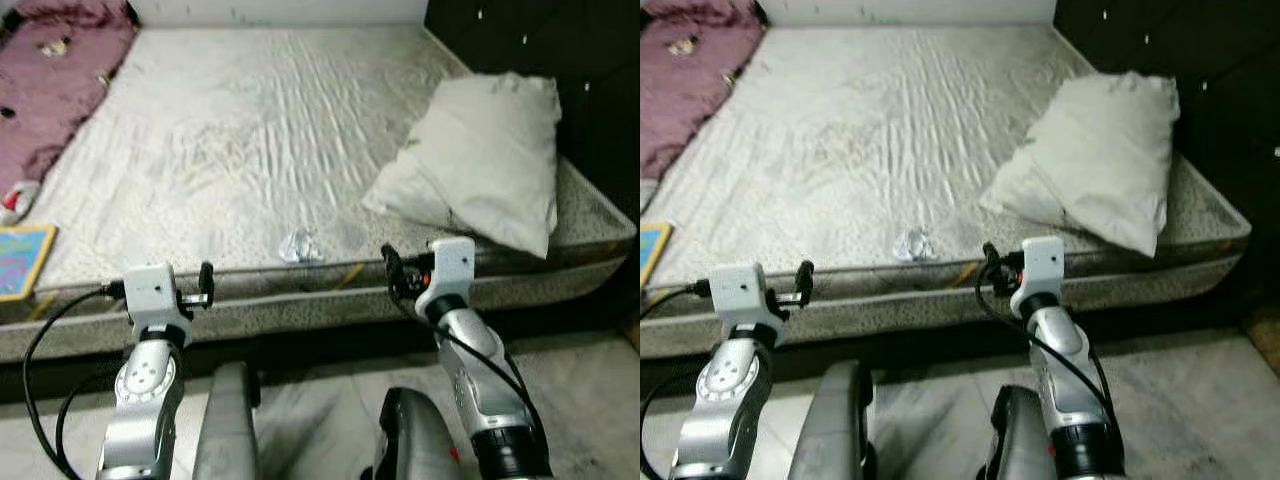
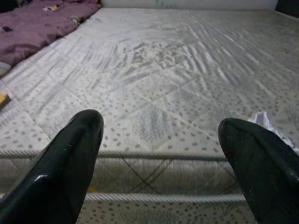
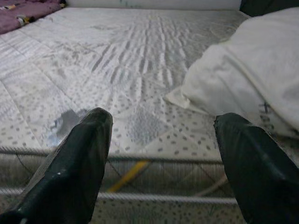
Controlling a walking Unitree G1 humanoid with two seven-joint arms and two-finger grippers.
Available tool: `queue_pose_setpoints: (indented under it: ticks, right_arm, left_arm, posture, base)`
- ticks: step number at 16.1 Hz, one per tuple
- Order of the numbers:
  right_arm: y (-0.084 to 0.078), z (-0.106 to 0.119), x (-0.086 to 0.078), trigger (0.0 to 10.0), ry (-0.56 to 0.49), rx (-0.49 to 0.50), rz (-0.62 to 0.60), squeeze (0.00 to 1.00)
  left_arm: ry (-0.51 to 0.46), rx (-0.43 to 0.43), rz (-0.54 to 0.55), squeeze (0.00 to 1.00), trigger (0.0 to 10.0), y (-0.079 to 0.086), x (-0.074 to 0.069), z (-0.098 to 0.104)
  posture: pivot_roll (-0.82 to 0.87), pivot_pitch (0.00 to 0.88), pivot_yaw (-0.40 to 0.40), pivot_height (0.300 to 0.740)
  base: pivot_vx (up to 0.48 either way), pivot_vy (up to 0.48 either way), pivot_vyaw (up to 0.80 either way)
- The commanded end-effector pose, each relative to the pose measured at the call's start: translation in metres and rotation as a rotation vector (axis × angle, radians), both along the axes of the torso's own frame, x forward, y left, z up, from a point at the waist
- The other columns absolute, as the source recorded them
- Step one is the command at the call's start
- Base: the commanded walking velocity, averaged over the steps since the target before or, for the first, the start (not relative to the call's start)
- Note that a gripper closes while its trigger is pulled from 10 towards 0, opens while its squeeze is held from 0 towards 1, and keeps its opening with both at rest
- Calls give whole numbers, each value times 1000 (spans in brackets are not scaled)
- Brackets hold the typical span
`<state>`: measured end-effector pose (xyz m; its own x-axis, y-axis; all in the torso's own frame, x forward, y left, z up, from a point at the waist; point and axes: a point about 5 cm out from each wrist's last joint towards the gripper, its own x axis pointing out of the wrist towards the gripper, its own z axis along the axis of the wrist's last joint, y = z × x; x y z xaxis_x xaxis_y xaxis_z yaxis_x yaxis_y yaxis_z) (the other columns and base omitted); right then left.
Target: Clean up the room
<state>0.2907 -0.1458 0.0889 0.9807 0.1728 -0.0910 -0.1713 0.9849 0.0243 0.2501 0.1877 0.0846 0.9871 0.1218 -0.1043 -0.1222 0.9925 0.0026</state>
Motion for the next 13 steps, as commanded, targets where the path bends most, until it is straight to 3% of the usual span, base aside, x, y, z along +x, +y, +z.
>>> queue_pose_setpoints:
  ticks: [1, 4, 9, 13]
  right_arm:
    - [1, 2, 2, 10000, -11, 4, 6, 0]
    - [2, 3, 2, 10000, -17, -23, 17, 0]
    - [5, 5, 4, 10000, -30, -33, 30, 0]
    - [5, 5, 6, 10000, -33, -33, 25, 0]
  left_arm:
    - [-2, 5, -5, 0, 10000, 1, 0, 1]
    - [-3, 4, -2, 0, 10000, 1, 0, 1]
    - [-4, -5, -5, 0, 10000, 0, 2, 2]
    - [-3, -8, -6, 0, 10000, 0, 4, 3]
  posture:
    - [118, 0, -20, 531]
    - [119, 0, -20, 531]
    - [116, 0, -19, 531]
    - [112, 0, -17, 531]
  base:
    - [0, 0, 0]
    - [0, 0, 0]
    - [0, 0, 711]
    - [0, 0, 0]
